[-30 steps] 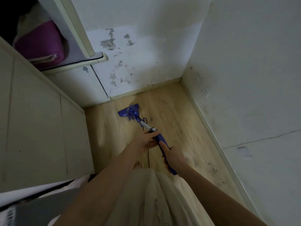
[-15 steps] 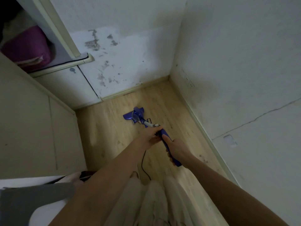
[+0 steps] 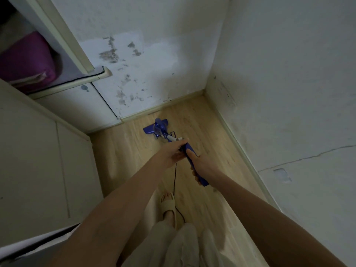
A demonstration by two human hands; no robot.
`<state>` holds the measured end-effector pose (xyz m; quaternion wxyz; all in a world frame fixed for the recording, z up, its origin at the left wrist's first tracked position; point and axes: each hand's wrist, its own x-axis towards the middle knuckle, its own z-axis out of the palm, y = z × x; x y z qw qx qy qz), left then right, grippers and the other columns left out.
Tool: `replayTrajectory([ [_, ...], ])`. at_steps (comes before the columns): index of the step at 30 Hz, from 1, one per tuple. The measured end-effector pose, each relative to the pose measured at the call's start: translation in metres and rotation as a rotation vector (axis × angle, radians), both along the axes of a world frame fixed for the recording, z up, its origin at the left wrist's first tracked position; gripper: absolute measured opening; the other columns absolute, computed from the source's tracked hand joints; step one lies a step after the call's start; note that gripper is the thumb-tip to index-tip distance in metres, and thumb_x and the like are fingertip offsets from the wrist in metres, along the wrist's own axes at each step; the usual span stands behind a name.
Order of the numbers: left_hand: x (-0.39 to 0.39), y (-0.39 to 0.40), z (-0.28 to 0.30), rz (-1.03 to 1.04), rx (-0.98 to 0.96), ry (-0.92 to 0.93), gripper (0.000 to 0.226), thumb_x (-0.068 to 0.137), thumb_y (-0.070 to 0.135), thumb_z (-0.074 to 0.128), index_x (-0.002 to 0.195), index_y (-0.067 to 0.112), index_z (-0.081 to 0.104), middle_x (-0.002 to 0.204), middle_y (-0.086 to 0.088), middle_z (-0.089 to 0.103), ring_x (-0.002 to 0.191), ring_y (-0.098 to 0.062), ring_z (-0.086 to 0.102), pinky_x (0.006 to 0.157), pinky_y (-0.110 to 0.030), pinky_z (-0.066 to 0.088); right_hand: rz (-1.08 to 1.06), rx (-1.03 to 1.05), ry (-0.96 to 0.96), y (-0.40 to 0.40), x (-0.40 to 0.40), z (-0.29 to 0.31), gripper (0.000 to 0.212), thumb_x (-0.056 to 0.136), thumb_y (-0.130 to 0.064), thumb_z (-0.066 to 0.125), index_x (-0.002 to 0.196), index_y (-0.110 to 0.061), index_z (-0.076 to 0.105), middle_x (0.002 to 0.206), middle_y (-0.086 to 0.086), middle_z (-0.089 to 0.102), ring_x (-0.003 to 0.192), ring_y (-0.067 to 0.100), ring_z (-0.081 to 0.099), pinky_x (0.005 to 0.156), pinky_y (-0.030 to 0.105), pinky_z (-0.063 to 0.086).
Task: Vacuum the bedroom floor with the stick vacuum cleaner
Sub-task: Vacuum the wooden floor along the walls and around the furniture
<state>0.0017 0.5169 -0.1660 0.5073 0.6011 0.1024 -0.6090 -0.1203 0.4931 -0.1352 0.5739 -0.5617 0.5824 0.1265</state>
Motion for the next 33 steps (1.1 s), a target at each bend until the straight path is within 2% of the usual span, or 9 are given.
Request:
replayTrajectory([
  [3, 0.025, -0.013, -0.003, 0.007, -0.001, -0.008, 0.047, 0.090, 0.016, 0.065, 0.132, 0.002, 0.048, 0.126, -0.017, 0.059, 0.102, -0.026, 0.062, 0.059, -0.027, 0.055, 0.019, -0.009, -0.007, -0.012, 0.026, -0.002, 0.058, 0.094, -0.062, 0.040, 0.070, -0.011, 0.052, 0.058, 0.003, 0.054, 0.041, 0.013, 0.048, 0.041, 0.021, 0.042],
  [8, 0.063, -0.030, -0.005, -0.013, -0.017, -0.003, 0.030, 0.091, 0.014, 0.063, 0.116, 0.003, 0.053, 0.097, -0.010, 0.061, 0.081, -0.019, 0.063, 0.054, -0.024, 0.055, 0.053, -0.009, -0.011, -0.032, 0.065, -0.009, 0.059, 0.094, -0.064, 0.039, 0.070, -0.012, 0.052, 0.059, 0.003, 0.055, 0.044, 0.015, 0.049, 0.047, 0.025, 0.044],
  [12, 0.087, -0.041, -0.008, -0.036, -0.008, -0.015, 0.018, 0.091, 0.012, 0.064, 0.105, 0.005, 0.056, 0.105, -0.013, 0.061, 0.088, -0.023, 0.063, 0.060, -0.027, 0.055, 0.061, -0.014, -0.015, -0.042, 0.085, -0.011, 0.057, 0.094, -0.063, 0.039, 0.071, -0.012, 0.050, 0.061, 0.004, 0.054, 0.046, 0.015, 0.049, 0.049, 0.027, 0.045],
  [14, 0.094, -0.041, -0.008, -0.065, -0.009, -0.013, 0.025, 0.090, 0.011, 0.065, 0.111, 0.004, 0.054, 0.115, -0.017, 0.060, 0.095, -0.026, 0.063, 0.065, -0.029, 0.055, 0.059, 0.012, -0.031, -0.042, 0.087, -0.008, 0.057, 0.095, -0.063, 0.039, 0.070, -0.012, 0.049, 0.061, 0.004, 0.052, 0.046, 0.015, 0.047, 0.048, 0.026, 0.044],
  [18, 0.104, -0.038, -0.007, -0.140, -0.053, 0.052, 0.018, 0.091, 0.013, 0.064, 0.104, 0.004, 0.057, 0.106, -0.016, 0.061, 0.090, -0.024, 0.063, 0.072, -0.029, 0.058, 0.053, 0.020, -0.003, -0.044, 0.089, -0.005, 0.059, 0.092, -0.065, 0.041, 0.071, -0.011, 0.052, 0.059, 0.003, 0.055, 0.042, 0.015, 0.049, 0.045, 0.024, 0.044],
  [20, 0.110, -0.039, -0.006, -0.114, -0.044, 0.038, 0.031, 0.088, 0.013, 0.067, 0.115, 0.001, 0.056, 0.113, -0.018, 0.061, 0.092, -0.025, 0.063, 0.074, -0.031, 0.058, 0.037, 0.024, -0.011, -0.046, 0.096, -0.001, 0.058, 0.092, -0.065, 0.041, 0.072, -0.012, 0.052, 0.058, 0.003, 0.055, 0.042, 0.014, 0.050, 0.044, 0.023, 0.044],
  [22, 0.117, -0.043, -0.006, -0.077, -0.022, 0.006, 0.046, 0.087, 0.014, 0.069, 0.126, 0.000, 0.052, 0.119, -0.019, 0.059, 0.092, -0.025, 0.064, 0.067, -0.031, 0.058, 0.018, 0.035, -0.034, -0.047, 0.107, 0.001, 0.056, 0.094, -0.063, 0.040, 0.073, -0.012, 0.050, 0.059, 0.002, 0.053, 0.043, 0.013, 0.048, 0.042, 0.022, 0.043],
  [29, 0.127, -0.045, 0.005, -0.055, 0.001, -0.049, 0.056, 0.087, 0.015, 0.069, 0.136, 0.003, 0.046, 0.104, -0.012, 0.060, 0.083, -0.022, 0.063, 0.060, -0.029, 0.054, -0.046, 0.067, -0.090, -0.041, 0.124, 0.003, 0.055, 0.094, -0.062, 0.041, 0.076, -0.011, 0.049, 0.061, 0.004, 0.052, 0.042, 0.014, 0.047, 0.043, 0.022, 0.043],
  [33, 0.125, -0.040, 0.006, -0.067, 0.023, -0.054, 0.050, 0.088, 0.015, 0.066, 0.133, 0.003, 0.048, 0.101, -0.011, 0.061, 0.081, -0.021, 0.063, 0.058, -0.028, 0.055, -0.068, 0.132, -0.099, -0.035, 0.122, 0.001, 0.055, 0.095, -0.062, 0.040, 0.077, -0.011, 0.047, 0.060, 0.004, 0.048, 0.043, 0.015, 0.044, 0.043, 0.021, 0.041],
])
